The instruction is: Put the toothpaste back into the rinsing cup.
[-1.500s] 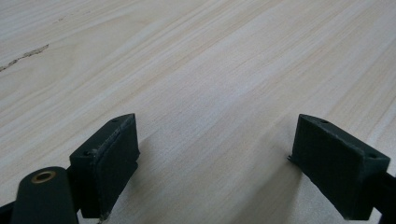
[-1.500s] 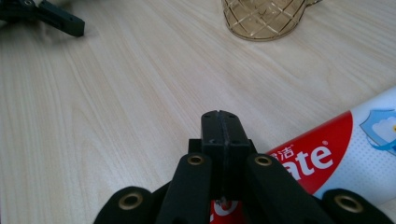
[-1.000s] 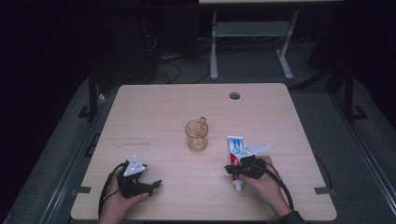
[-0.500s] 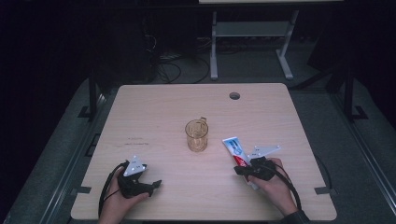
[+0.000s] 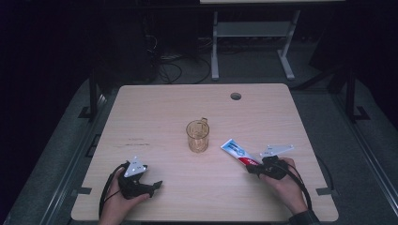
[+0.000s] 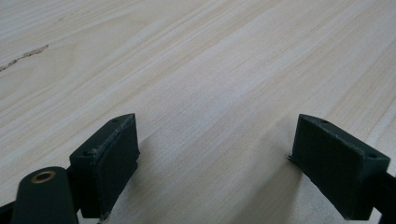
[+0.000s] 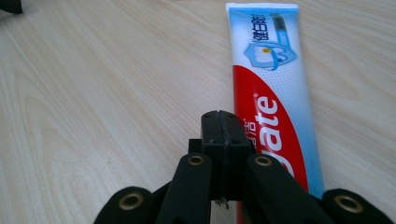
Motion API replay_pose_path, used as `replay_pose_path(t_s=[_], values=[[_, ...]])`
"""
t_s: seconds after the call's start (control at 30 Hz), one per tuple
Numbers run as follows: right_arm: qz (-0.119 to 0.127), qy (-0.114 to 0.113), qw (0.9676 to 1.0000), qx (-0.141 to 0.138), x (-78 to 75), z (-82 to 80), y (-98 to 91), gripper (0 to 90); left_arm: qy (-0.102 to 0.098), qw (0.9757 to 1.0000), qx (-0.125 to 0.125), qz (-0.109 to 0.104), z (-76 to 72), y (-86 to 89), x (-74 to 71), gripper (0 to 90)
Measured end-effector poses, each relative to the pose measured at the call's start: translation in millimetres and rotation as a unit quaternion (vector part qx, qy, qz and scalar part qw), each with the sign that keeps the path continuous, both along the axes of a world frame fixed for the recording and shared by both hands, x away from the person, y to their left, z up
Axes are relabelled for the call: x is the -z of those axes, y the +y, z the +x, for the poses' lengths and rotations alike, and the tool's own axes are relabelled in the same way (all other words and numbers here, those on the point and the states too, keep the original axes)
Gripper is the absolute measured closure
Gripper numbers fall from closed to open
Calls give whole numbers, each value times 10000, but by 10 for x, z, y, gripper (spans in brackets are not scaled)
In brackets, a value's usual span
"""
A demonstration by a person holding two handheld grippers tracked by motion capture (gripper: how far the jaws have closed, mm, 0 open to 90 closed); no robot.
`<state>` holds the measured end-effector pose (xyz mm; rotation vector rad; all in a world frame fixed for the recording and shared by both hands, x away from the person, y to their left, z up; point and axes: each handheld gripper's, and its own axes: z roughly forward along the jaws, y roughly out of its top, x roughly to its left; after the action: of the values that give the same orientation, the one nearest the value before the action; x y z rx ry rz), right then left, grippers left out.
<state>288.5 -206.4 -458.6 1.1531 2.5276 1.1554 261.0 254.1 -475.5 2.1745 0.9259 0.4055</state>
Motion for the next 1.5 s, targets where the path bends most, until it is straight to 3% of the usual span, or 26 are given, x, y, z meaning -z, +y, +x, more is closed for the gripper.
replay_pose_path(t_s=[0.3, 0.63, 1.1, 1.5], values=[[131, -14, 9999, -42, -46, -12, -19, 886, -1, 10000, 0, 1, 0, 0, 0, 134], [284, -156, 9995, 51, -168, -2, -49, 733, -2, 10000, 5, 1, 1, -1, 0, 134], [171, -252, 9992, 246, -232, 136, 6, 495, 4, 10000, 12, 8, 1, 0, -1, 134], [-137, -223, 9992, 313, -226, 358, 99, 406, 7, 10000, 11, 9, 1, 0, -2, 134]])
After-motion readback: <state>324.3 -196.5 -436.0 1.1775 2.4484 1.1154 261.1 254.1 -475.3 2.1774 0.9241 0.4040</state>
